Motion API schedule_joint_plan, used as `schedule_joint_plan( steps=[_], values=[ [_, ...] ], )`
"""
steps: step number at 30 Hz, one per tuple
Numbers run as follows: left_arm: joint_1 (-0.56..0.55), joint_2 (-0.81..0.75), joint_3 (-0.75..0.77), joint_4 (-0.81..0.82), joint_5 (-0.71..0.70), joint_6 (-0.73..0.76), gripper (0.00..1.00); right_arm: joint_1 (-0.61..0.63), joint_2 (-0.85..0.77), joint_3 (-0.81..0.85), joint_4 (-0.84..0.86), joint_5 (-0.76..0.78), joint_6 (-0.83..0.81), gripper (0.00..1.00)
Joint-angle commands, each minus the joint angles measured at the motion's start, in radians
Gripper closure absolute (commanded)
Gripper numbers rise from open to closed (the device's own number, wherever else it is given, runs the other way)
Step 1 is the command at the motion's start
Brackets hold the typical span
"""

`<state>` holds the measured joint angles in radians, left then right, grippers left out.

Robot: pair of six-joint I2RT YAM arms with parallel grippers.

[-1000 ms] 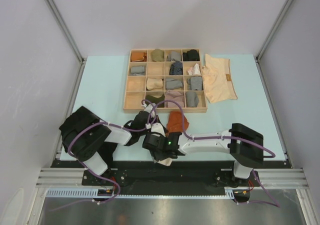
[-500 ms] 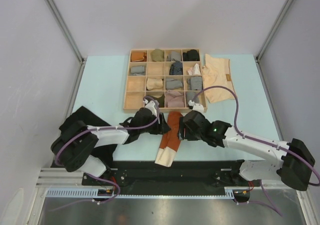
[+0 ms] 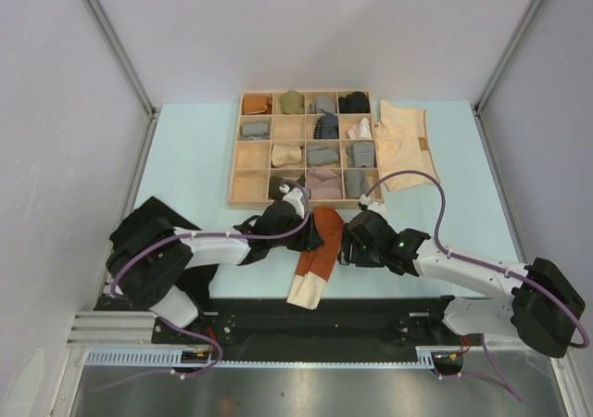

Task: Roll the underwear
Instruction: Fold the underwear at the center of the board.

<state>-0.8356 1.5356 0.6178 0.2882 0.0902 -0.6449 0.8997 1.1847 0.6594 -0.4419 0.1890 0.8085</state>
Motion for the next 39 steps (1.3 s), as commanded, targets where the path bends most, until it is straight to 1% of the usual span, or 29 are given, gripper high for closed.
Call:
schedule_joint_plan(
  steps=[1,5,8,10,11,14,21,27,28,33,36,39],
  values=[
    [-0.003,0.038,0.049,0.016,-0.012,0.002,0.50,-0.021,-0.045,-0.027,0.034,-0.016,0.017,0.33],
    [-0.003,0.078,0.060,0.019,-0.012,-0.006,0.51,-0.031,-0.069,-0.047,0.034,-0.019,0.018,0.33],
    [-0.003,0.096,0.072,-0.010,-0.035,-0.012,0.52,-0.035,-0.080,-0.055,0.028,-0.022,0.021,0.33],
    [-0.003,0.098,0.076,-0.018,-0.041,-0.015,0.53,-0.036,-0.085,-0.058,0.029,-0.020,0.021,0.33],
    [-0.003,0.098,0.074,-0.015,-0.038,-0.015,0.56,-0.036,-0.083,-0.060,0.031,-0.020,0.020,0.33],
    [-0.007,0.092,0.068,-0.020,-0.041,-0.021,0.58,-0.039,-0.076,-0.063,0.034,-0.020,0.017,0.33],
    [-0.026,0.086,0.051,0.055,-0.004,-0.045,0.60,-0.039,-0.065,-0.064,0.037,-0.020,0.018,0.33],
    [-0.039,0.098,0.062,0.065,0.002,-0.052,0.63,-0.038,-0.060,-0.069,0.034,-0.017,0.020,0.33],
    [-0.039,0.106,0.063,0.065,0.003,-0.052,0.64,-0.038,-0.060,-0.070,0.034,-0.017,0.020,0.33],
    [-0.045,0.138,0.088,0.005,-0.020,-0.056,0.65,-0.039,-0.069,-0.073,0.031,-0.016,0.021,0.34],
    [-0.053,0.135,0.097,-0.040,-0.072,-0.058,0.66,-0.039,-0.074,-0.073,0.028,-0.014,0.020,0.34],
    [-0.054,0.124,0.089,-0.032,-0.076,-0.058,0.66,-0.039,-0.082,-0.081,0.029,-0.011,0.021,0.34]
  ],
)
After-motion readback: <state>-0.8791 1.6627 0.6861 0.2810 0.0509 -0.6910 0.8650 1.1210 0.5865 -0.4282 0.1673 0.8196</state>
